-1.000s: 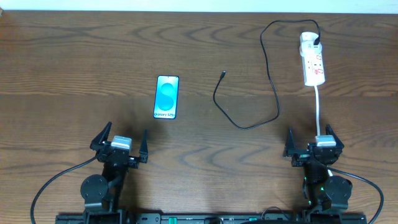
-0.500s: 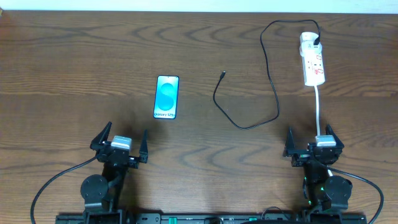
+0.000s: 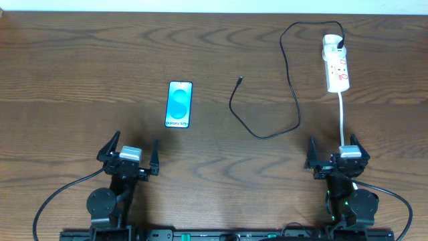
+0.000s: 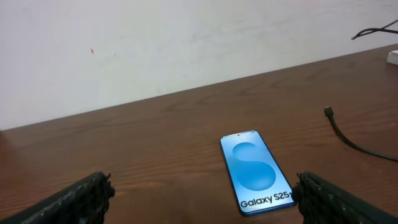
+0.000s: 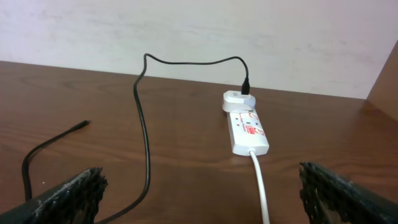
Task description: Plug charger to phone and switch on socket
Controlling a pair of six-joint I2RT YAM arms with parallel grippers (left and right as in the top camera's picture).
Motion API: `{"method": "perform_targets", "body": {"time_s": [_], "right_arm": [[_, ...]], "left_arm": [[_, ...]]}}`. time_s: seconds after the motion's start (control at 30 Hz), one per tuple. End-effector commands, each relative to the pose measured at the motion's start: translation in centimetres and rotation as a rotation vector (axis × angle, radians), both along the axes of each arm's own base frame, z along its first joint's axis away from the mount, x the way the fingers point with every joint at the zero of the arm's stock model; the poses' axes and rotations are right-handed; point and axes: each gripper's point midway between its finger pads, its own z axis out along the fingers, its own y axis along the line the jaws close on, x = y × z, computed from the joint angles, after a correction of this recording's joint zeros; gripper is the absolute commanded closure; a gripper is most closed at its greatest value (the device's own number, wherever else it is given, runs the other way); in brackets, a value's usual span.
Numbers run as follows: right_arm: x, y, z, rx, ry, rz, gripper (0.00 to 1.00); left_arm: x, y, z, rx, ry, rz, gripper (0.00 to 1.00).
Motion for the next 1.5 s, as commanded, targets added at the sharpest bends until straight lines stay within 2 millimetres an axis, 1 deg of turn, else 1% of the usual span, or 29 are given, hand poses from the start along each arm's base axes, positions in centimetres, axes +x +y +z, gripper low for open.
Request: {"method": "perform_targets", "body": {"time_s": [0.0, 0.17, 0.4, 0.57, 0.73, 0.9, 1.03, 1.17, 1.23, 1.33, 1.37, 1.47], "right_arm": [[0.0, 0.0, -0.1, -0.011, 0.000, -0.004, 0.01], [0.0, 0.0, 0.0, -0.011, 0.000, -0.004, 0.01], [0.0, 0.0, -0.1, -0.011, 0.000, -0.004, 0.01], [0.0, 0.0, -0.1, -0.011, 0.000, -0.004, 0.01], [0.0, 0.0, 0.0, -0.011, 0.000, -0.004, 0.01], [0.0, 0.0, 0.0, -0.011, 0.000, -0.004, 0.01], [0.0, 0.0, 0.0, -0.011, 0.000, -0.004, 0.01], [0.0, -0.2, -0.1, -0.030, 0.000, -0.012, 0.01], [0.0, -0.2, -0.1, -0.030, 0.001, -0.011, 0.01], [0.0, 0.1, 0.2, -0.016, -0.012, 0.003, 0.01], [0.0, 0.2, 0.3, -0.006, -0.014, 0.008, 0.01], [-0.1, 1.1, 0.8, 0.017, -0.020, 0.062, 0.01]], "left_arm": [[0.0, 0.3, -1.1, -0.006, 0.036, 0.017, 0.04], [0.0, 0.1, -0.7, -0.047, 0.030, 0.009, 0.04], [0.0, 0.1, 0.4, -0.168, 0.051, 0.019, 0.04], [0.3, -0.7, 1.6, -0.196, 0.104, -0.025, 0.04], [1.5, -1.8, 4.0, -0.215, 0.171, -0.089, 0.04], [3.2, -3.0, 6.9, -0.231, 0.215, -0.167, 0.04], [4.8, -3.4, 8.9, -0.290, 0.248, -0.184, 0.04], [6.1, -4.1, 10.2, -0.334, 0.350, -0.219, 0.04], [6.7, -4.5, 10.4, -0.352, 0.437, -0.237, 0.04], [7.4, -4.6, 10.0, -0.379, 0.563, -0.226, 0.04], [7.5, -4.6, 9.8, -0.385, 0.594, -0.221, 0.04], [7.8, -4.6, 8.1, -0.399, 0.673, -0.207, 0.04]]}}
